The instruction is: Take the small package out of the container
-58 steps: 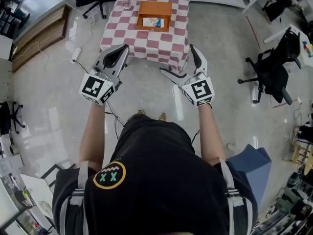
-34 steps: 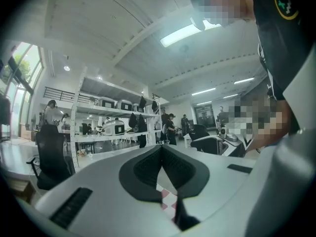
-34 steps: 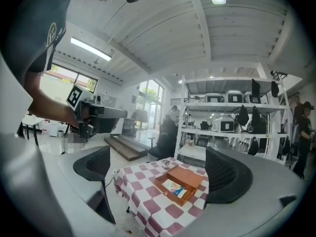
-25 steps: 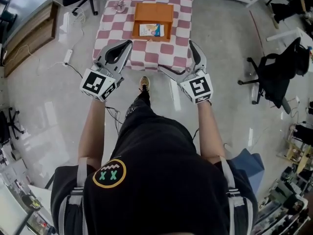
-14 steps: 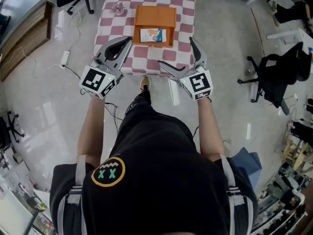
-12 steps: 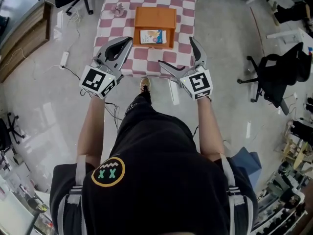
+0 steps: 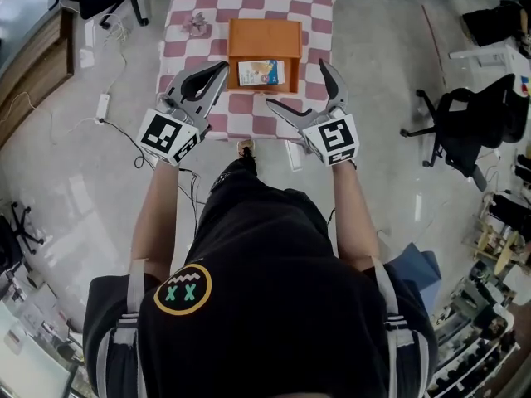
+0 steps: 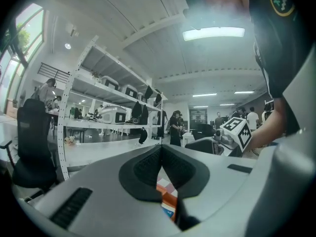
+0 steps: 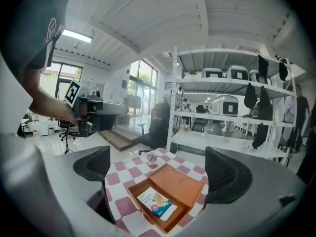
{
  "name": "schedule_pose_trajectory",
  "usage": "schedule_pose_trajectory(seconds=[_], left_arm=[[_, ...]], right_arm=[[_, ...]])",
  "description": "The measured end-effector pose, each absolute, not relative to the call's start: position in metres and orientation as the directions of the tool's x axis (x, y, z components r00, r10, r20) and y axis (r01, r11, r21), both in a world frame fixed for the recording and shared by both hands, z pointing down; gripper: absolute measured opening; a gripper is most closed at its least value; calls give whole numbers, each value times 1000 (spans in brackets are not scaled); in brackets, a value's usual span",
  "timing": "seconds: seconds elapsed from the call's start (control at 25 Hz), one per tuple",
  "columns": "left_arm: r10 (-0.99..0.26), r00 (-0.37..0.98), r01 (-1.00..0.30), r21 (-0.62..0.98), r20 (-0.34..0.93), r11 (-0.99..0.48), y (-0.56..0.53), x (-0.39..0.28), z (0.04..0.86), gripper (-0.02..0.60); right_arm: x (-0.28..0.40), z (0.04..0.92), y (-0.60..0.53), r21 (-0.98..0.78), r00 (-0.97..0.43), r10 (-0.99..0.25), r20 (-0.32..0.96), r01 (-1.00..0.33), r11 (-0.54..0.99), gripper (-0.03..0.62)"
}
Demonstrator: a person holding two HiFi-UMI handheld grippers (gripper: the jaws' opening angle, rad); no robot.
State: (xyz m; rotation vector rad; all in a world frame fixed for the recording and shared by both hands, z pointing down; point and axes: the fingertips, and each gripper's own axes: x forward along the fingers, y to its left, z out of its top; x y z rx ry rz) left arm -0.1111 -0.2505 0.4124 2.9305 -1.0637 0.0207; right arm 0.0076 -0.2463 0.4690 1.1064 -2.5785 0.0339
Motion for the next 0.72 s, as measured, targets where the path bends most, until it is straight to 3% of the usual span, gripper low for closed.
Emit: schedule_pose_trajectory(seconds=[0.72], left_arm=[[-634, 773, -633, -58, 21, -772, -267, -94, 408, 17]], right_arm=[[7, 531, -292, -11, -636, -663, 396, -724, 689, 592]])
